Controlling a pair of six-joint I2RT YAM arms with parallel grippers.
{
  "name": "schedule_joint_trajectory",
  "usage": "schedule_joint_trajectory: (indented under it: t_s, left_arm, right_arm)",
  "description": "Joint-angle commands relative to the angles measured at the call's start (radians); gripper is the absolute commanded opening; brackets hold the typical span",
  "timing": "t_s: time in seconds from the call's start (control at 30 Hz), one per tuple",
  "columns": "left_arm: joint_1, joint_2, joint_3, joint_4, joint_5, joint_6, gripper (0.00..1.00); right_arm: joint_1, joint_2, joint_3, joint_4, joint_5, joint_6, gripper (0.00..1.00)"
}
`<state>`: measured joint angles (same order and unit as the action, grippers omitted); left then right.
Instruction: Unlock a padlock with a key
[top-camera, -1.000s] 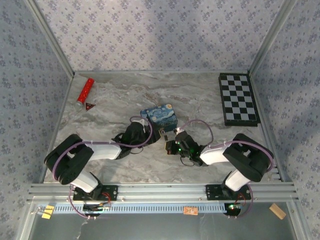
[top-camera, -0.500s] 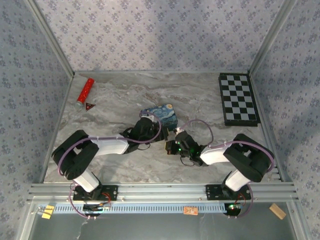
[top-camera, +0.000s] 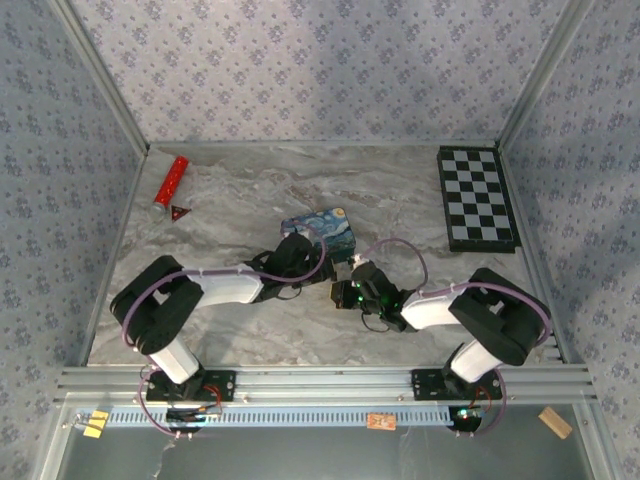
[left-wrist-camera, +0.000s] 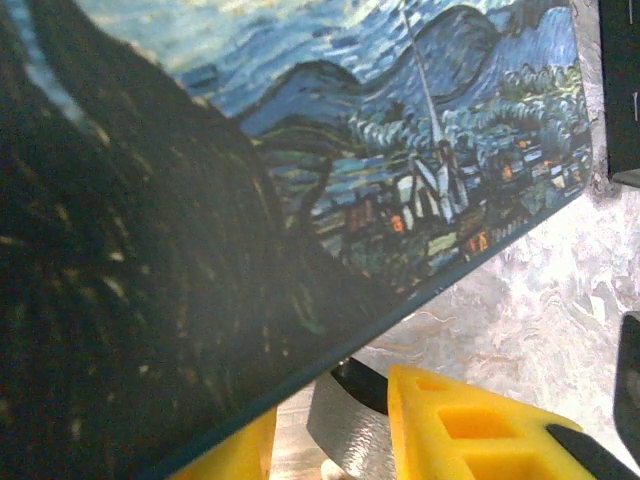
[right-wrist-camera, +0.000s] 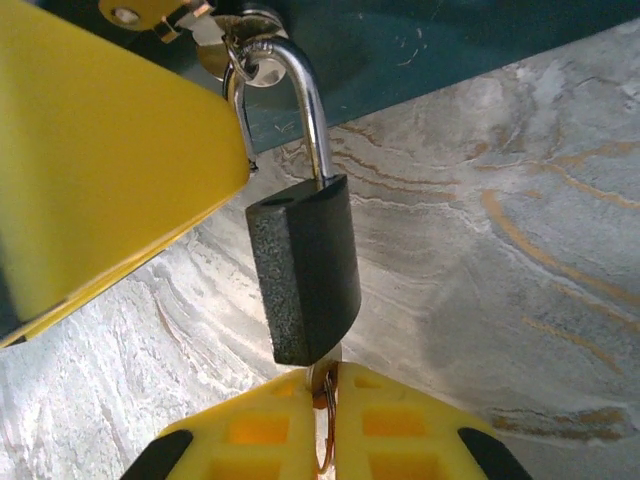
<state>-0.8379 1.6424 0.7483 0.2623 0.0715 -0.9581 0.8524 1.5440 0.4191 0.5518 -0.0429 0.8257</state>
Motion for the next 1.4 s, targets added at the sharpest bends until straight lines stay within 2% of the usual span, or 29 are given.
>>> schedule_joint_trajectory:
  t_s: [0.0, 0.17, 0.4, 0.5, 0.67, 0.8, 0.9, 1.0, 1.07, 1.2, 1.37]
  left_arm:
    - [0.004, 0.015, 0.021, -0.014, -0.002, 0.011, 0.34]
    - [0.005, -0.005, 0.017, -0.01, -0.001, 0.026, 0.35]
    - [0.008, -0.034, -0.011, 0.027, 0.005, 0.03, 0.35]
    - [0.011, -0.067, -0.026, 0.028, 0.003, 0.037, 0.35]
    - [0.014, -0.149, -0.076, 0.023, -0.015, 0.051, 0.35]
    - [0.018, -0.229, -0.135, 0.008, -0.05, 0.061, 0.35]
    - [0.037, -0.29, -0.154, -0.033, -0.065, 0.088, 0.35]
    - [0.06, -0.366, -0.129, -0.16, -0.102, 0.139, 0.35]
    - [0.066, -0.421, -0.08, -0.287, -0.166, 0.191, 0.36]
    - [0.093, -0.482, 0.026, -0.503, -0.258, 0.311, 0.41]
    - [0.225, -0.435, 0.054, -0.525, -0.133, 0.347, 0.46]
  right_arm:
    - [-0.007, -0.028, -0.015, -0.053, -0.028, 0.018, 0.17]
    - [-0.01, -0.116, -0.023, -0.147, -0.026, -0.019, 0.32]
    - [-0.024, -0.397, -0.021, -0.429, 0.05, -0.104, 0.49]
    - [-0.084, -0.438, -0.023, -0.426, -0.019, -0.113, 0.51]
    - [-0.202, -0.381, -0.018, -0.289, -0.216, -0.116, 0.47]
    - [-0.247, -0.298, 0.051, -0.278, -0.298, -0.189, 0.45]
    - [-0.276, -0.217, 0.066, -0.196, -0.363, -0.189, 0.45]
    - [-0.292, -0.121, 0.096, -0.122, -0.411, -0.229, 0.44]
    - [-0.296, -0.059, 0.128, -0.105, -0.436, -0.245, 0.43]
    - [-0.294, 0.024, 0.161, -0.062, -0.444, -0.262, 0.41]
    - [-0.296, 0.109, 0.188, -0.011, -0.453, -0.284, 0.4]
